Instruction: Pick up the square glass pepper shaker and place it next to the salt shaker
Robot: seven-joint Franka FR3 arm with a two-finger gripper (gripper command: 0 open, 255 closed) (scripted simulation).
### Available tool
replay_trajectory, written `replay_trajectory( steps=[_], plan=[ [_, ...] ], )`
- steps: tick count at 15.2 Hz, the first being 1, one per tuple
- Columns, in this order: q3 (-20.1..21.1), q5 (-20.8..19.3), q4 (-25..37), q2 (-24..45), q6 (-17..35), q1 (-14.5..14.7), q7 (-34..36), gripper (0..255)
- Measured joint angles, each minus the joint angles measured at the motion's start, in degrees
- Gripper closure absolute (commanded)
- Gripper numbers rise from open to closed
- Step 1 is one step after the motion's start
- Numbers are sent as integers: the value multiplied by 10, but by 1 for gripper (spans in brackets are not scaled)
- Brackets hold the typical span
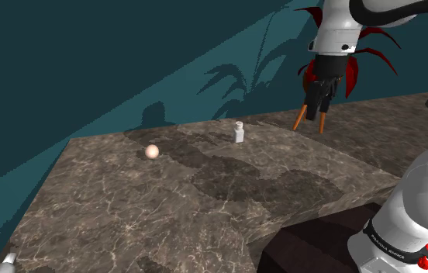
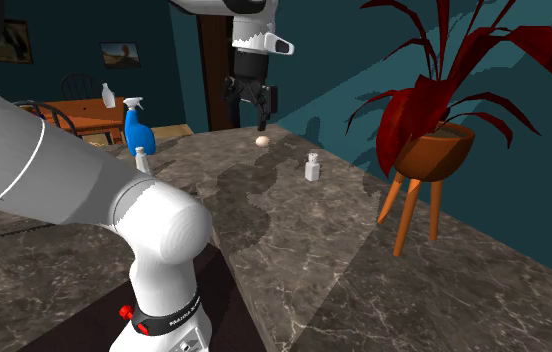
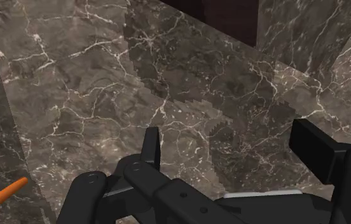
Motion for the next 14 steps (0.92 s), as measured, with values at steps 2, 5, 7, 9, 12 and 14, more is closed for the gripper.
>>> replay_trajectory(
  steps=[2,5,7,9,12,14],
  plan=[
    [2,0,-2,7,10,0,1,0],
    [6,-7,2,51,59,-3,-1,0],
    [8,-12,4,83,96,-5,-2,0],
    [9,-19,16,122,130,-9,-5,0],
    [16,-27,33,177,178,-10,1,0],
    [20,-33,47,219,214,-13,4,0]
  ],
)
